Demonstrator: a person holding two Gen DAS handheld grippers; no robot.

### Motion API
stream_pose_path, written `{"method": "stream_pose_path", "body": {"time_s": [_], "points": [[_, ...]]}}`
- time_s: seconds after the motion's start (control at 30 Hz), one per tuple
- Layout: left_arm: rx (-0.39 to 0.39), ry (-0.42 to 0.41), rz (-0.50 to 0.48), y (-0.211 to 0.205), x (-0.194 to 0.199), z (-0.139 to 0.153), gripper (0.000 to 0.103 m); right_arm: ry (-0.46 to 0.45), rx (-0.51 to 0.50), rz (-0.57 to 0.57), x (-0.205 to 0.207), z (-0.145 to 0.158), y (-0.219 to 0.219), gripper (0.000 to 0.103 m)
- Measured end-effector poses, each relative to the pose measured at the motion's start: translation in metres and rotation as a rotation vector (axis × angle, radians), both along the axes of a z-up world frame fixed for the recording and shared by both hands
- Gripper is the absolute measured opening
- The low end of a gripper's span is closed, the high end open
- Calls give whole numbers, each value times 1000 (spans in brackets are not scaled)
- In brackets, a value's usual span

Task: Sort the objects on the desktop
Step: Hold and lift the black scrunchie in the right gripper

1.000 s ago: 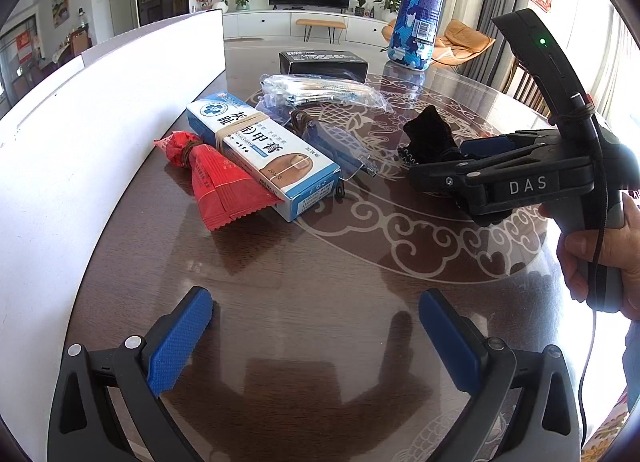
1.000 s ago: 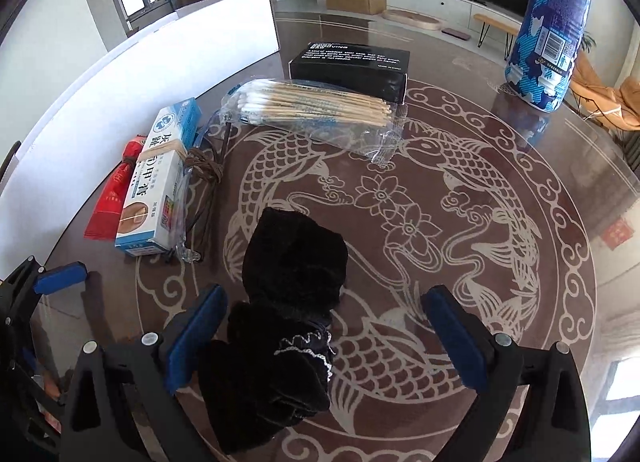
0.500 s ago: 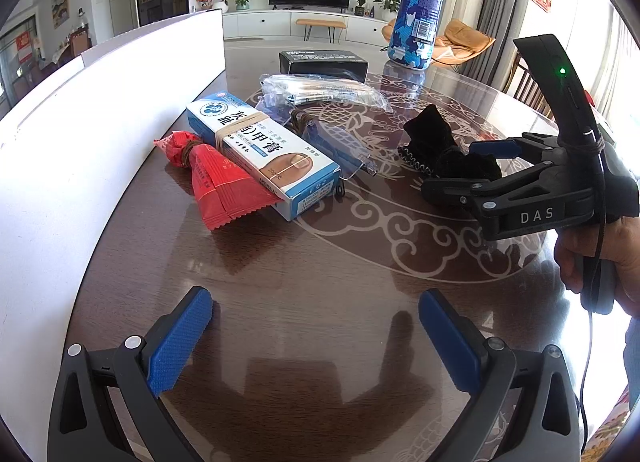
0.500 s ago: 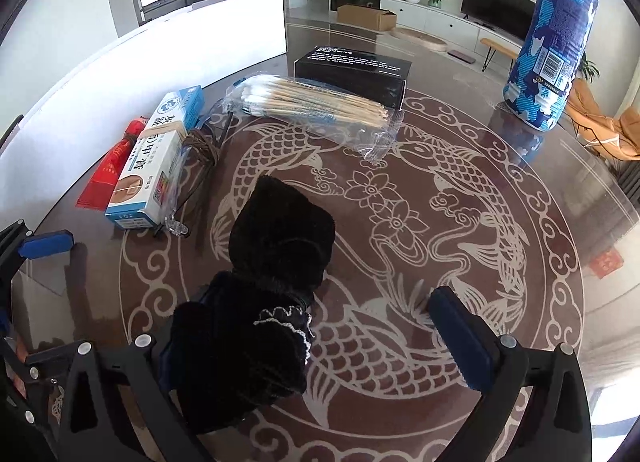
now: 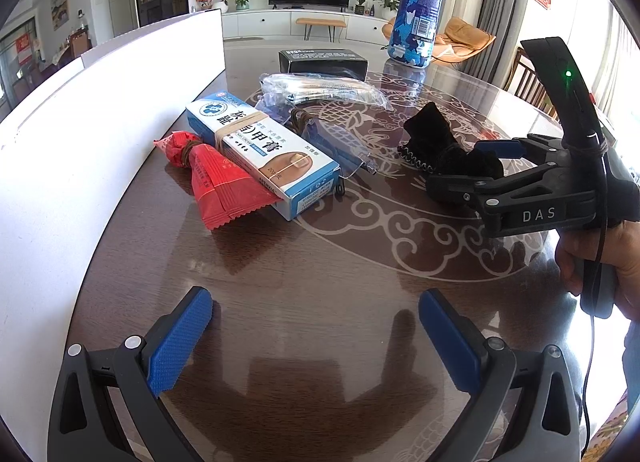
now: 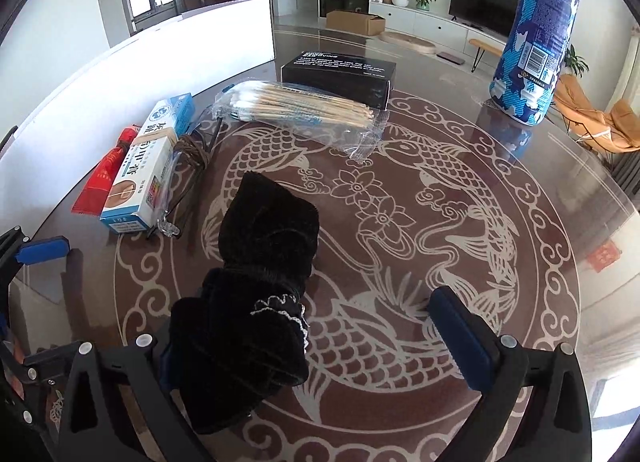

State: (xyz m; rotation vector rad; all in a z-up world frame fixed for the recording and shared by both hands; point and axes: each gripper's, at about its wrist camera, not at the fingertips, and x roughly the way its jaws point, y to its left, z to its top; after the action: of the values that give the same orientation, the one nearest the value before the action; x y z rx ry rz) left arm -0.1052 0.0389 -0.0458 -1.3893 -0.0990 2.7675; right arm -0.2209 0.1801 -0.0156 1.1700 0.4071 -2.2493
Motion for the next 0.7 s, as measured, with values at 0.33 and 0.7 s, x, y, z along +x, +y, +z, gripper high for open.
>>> {"method": "stream_pose_path", "body": {"time_s": [0.33,0.7], "points": [[-32,-11,-4,4,-3,-2,103,1,0,-1,0,0,0,103],[-40,-13,-5,4,-3,-2,103,1,0,0,0,0,0,103]]}}
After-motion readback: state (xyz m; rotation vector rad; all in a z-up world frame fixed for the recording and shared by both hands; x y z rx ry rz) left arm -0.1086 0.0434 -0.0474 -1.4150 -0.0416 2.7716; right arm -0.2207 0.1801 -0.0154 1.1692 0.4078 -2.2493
